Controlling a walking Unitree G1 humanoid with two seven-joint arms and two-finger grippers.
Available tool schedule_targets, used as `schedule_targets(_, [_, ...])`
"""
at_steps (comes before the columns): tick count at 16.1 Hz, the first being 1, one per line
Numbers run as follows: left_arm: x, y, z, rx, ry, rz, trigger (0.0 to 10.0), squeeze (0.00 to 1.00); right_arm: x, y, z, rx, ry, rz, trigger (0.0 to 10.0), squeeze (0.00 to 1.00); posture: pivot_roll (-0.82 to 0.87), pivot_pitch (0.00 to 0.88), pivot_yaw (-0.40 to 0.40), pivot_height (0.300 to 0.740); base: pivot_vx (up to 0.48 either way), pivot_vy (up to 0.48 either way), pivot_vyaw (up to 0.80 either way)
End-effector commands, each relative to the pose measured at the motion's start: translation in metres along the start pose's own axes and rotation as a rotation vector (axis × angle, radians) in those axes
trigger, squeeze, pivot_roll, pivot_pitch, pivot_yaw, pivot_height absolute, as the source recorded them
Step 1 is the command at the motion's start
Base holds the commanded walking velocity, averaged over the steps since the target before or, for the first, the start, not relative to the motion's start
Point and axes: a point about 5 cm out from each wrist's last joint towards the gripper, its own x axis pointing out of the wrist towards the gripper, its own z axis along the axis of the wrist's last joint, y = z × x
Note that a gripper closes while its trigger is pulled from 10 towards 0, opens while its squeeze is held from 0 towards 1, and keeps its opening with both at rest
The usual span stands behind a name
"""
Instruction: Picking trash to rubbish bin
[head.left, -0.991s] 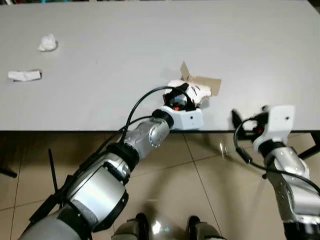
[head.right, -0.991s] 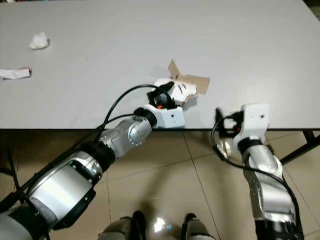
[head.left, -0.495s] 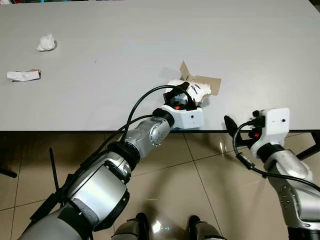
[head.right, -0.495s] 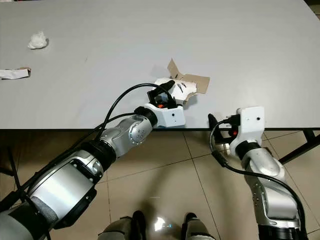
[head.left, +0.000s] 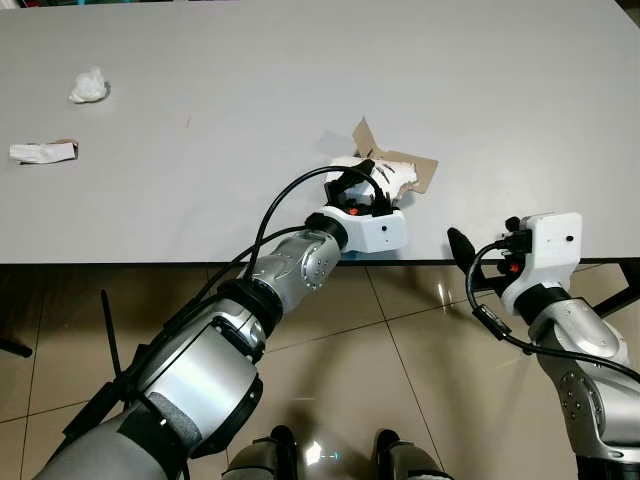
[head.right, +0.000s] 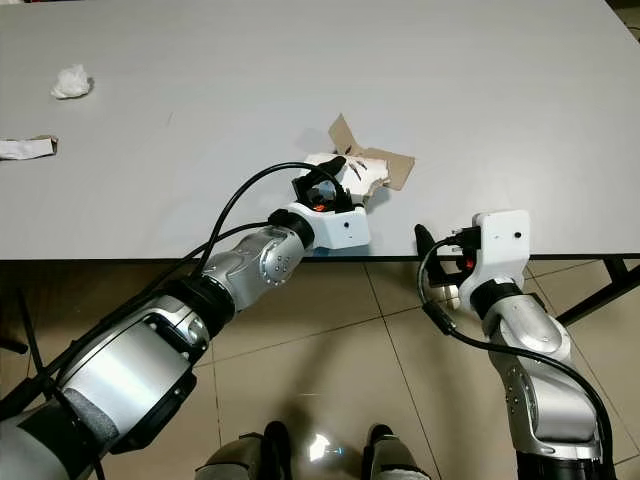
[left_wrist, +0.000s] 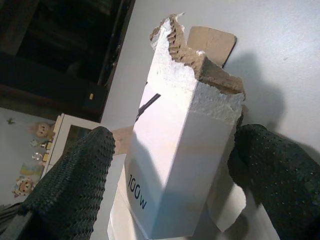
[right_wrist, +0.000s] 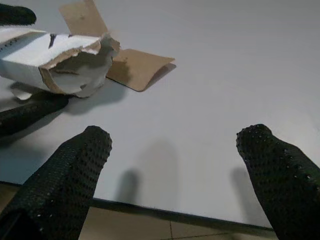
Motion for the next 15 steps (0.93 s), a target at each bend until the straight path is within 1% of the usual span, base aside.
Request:
schedule_targets(1, [-0.011, -0.022, -0.018, -0.003, 0.095, -0.086, 6.0, 0.0, -0.004, 0.002, -0.002, 0.005, 0.014, 0.005, 10.0, 0.0, -0.19, 0.261, 0.054, 0.74, 0.0, 0.0, 0.0])
schedule_targets(2, [-0.011, -0.023, -0.018, -0.005, 0.096, -0.089, 0.0, 0.0, -0.005, 0.003, -0.002, 0.005, 0.015, 0.006, 10.0, 0.0, -0.19, 0.263, 0.053, 0.74, 0.0, 0.0, 0.0])
schedule_targets(7, [-0.017, -0.028, -0.026, -0.015, 0.126, -0.09, 0.0, 0.0, -0.003, 0.006, -0.002, 0.015, 0.016, 0.017, 10.0, 0.0, -0.19, 0.252, 0.054, 0.74, 0.0, 0.0, 0.0])
schedule_targets(11, [-0.018, -0.029, -0.028, -0.02, 0.134, -0.085, 0.0, 0.0, -0.001, 0.009, -0.002, 0.021, 0.012, 0.021, 10.0, 0.0, -0.19, 0.244, 0.054, 0.74, 0.0, 0.0, 0.0])
schedule_targets(15, [-0.02, -0.034, -0.028, -0.038, 0.141, -0.079, 0.0, 0.0, 0.0, 0.011, -0.003, 0.025, 0.012, 0.024, 10.0, 0.0, -0.19, 0.241, 0.05, 0.74, 0.0, 0.0, 0.0])
